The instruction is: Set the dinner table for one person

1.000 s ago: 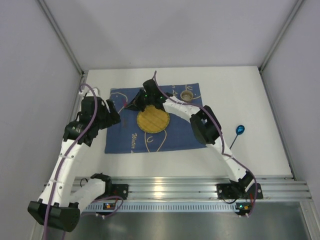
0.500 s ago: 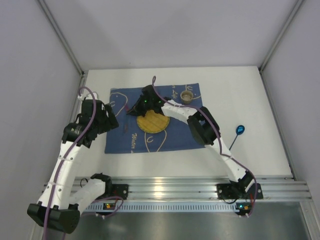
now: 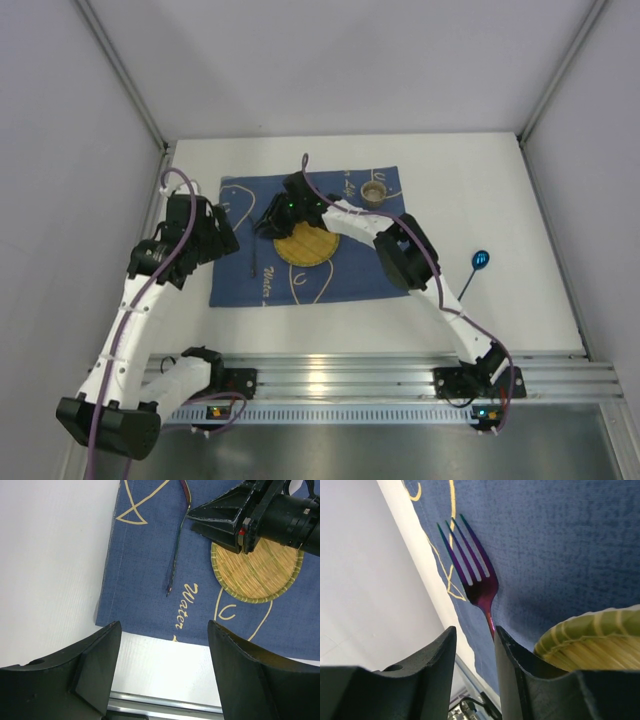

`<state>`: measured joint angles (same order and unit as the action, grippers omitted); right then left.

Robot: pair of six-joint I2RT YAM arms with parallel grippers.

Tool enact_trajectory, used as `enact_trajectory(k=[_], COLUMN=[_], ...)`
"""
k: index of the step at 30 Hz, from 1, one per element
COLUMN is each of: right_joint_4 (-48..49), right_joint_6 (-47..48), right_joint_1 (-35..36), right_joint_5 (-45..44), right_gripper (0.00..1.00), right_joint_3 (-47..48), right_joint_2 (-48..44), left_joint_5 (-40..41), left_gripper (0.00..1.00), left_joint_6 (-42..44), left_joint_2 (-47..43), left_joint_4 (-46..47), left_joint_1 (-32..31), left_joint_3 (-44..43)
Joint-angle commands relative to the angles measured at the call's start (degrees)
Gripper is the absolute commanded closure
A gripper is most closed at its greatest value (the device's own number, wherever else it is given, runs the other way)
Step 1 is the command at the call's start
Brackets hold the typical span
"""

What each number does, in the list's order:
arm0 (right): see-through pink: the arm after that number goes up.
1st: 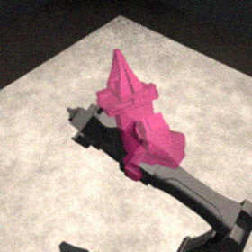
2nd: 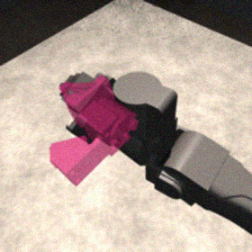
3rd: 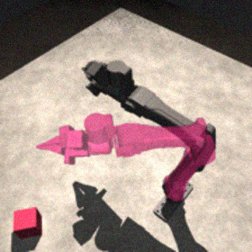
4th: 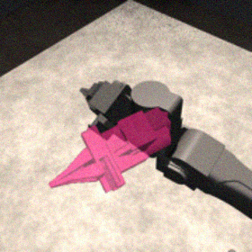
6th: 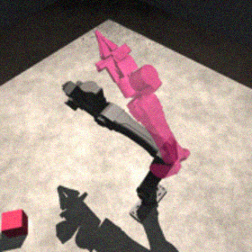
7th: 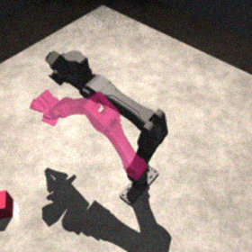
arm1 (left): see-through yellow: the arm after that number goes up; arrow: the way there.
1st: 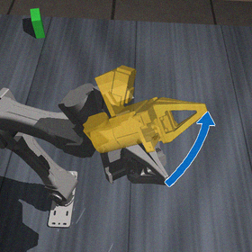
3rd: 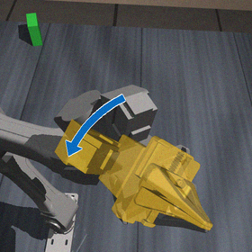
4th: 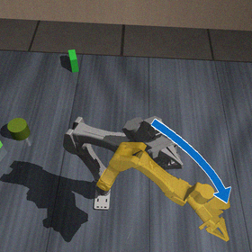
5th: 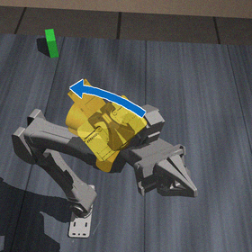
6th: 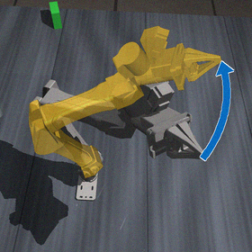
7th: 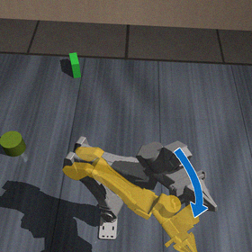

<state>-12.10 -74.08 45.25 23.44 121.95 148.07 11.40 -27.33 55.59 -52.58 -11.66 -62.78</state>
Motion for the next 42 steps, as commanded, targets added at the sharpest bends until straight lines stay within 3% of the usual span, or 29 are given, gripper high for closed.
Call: enact_trajectory(k=[1, 6, 9, 15, 17, 19, 20, 21, 24, 30, 42], right_joint_4=[-0.3, -3.4, -8.4, -22.0, -28.0, -31.5, -32.2, -32.5, -33.9, -34.0, -34.2], right_joint_6=[1.7, 6.5, 14.4, 32.0, 35.9, 36.6, 36.7, 37.2, 39.6, 40.4, 42.7], right_joint_1=[1.2, -1.3, -5.5, -21.7, -26.9, -36.3, -39.7, -45.6, -53.1, -54.7, -59.1], right_joint_5=[0.9, 2.7, 1.4, -11.0, -16.5, -16.9, -16.3, -15.5, -16.0, -21.2, -27.0], right_gripper=[0.63, 0.63, 0.62, 0.59, 0.57, 0.57, 0.57, 0.59, 0.60, 0.63, 0.65], right_joint_3=[3.8, 3.6, -2.3, -28.0, -37.4, -44.2, -51.3, -54.5, -62.2, -63.8, -62.5], right_joint_2=[-3.1, -9.6, -19.0, -48.2, -52.9, -58.4, -59.6, -60.4, -60.1, -56.1, -52.2], left_joint_5=[-0.5, -1.1, -1.8, -5.3, -7.2, -8.7, -10.0, -10.6, -13.0, -15.4, -15.0], left_gripper=[0.25, 0.25, 0.25, 0.26, 0.26, 0.27, 0.27, 0.27, 0.27, 0.27, 0.27], left_joint_6=[1.0, 1.8, 2.5, 2.3, 2.1, 2.1, 2.2, 2.4, 2.9, 4.0, 4.9], left_joint_2=[0.6, 1.3, 2.1, 4.5, 5.6, 7.8, 8.6, 9.3, 12.5, 17.9, 19.9], left_joint_4=[3.4, 5.5, 7.3, 12.1, 14.3, 15.4, 16.8, 17.6, 19.7, 20.8, 21.5], left_joint_1=[0.3, 0.3, 0.3, 0.3, 0.3, 0.3, 0.3, 0.3, 0.3, 0.3, 0.3], left_joint_3=[-2.1, -1.6, -0.9, 1.5, 2.2, 2.0, 1.8, 1.8, 0.7, -3.1, -3.8])
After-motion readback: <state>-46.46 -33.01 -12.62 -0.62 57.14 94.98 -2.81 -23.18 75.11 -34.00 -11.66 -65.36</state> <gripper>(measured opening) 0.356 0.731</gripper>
